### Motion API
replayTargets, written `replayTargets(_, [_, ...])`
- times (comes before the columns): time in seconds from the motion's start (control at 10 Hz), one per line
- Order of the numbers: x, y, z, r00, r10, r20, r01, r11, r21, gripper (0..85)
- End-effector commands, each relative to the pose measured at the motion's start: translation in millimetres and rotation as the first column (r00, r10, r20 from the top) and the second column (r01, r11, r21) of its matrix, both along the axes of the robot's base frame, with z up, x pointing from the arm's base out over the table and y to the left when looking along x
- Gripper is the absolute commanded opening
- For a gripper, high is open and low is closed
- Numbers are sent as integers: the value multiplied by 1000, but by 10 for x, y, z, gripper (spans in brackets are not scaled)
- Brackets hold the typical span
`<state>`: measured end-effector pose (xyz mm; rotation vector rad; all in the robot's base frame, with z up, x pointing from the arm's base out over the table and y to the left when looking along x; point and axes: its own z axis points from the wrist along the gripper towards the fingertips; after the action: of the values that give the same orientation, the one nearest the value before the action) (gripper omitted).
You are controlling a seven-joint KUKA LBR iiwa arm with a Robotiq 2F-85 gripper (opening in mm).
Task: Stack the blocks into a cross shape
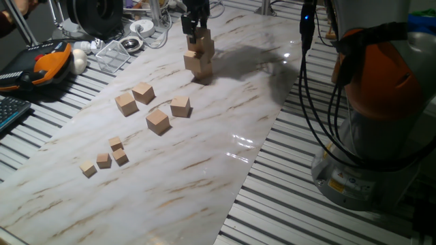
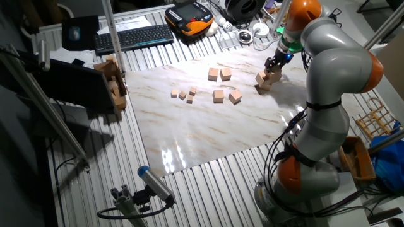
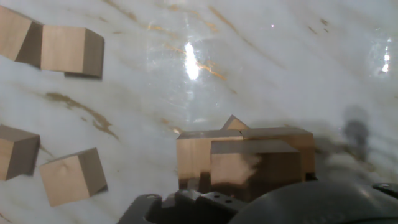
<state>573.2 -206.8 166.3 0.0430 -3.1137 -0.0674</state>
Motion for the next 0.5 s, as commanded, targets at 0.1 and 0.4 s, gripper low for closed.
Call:
replayTargets(0.1, [-2,3,60,1000,-1,9,1,1000,-8,850])
replayTargets(0.4, [0,34,209,1000,-11,15,12,1000,-19,850])
